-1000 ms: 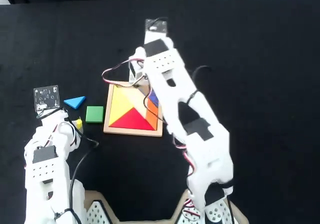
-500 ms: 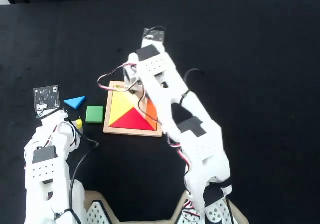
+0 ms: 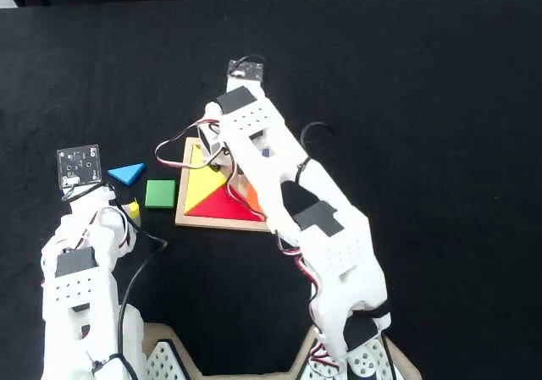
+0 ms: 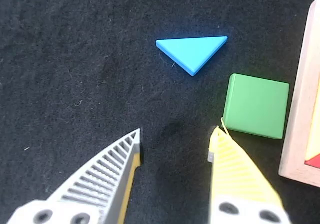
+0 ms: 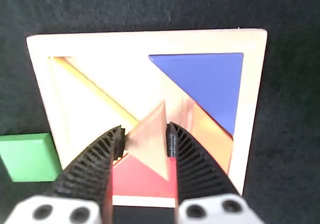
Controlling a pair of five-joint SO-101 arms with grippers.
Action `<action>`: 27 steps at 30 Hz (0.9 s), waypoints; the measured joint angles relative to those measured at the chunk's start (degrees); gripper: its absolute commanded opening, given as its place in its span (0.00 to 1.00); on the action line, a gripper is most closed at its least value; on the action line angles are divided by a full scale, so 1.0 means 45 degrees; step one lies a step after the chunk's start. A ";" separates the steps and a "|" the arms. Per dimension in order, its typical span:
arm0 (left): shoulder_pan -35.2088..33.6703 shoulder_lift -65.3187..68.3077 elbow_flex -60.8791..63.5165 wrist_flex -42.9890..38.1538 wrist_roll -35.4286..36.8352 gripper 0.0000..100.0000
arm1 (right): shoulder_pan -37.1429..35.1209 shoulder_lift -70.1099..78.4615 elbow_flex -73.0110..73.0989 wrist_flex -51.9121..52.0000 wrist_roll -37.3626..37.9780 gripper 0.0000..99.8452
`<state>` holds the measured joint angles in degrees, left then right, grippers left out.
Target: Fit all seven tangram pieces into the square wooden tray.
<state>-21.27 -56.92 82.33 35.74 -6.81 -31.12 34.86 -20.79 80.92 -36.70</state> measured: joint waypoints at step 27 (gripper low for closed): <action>0.0098 0.0000 0.0000 0.0000 -0.0020 0.22 | 0.0117 0.0000 0.0469 0.0195 0.0215 0.13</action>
<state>-20.84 -56.92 82.33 35.74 -6.90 -30.59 34.86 -18.68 81.80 -35.74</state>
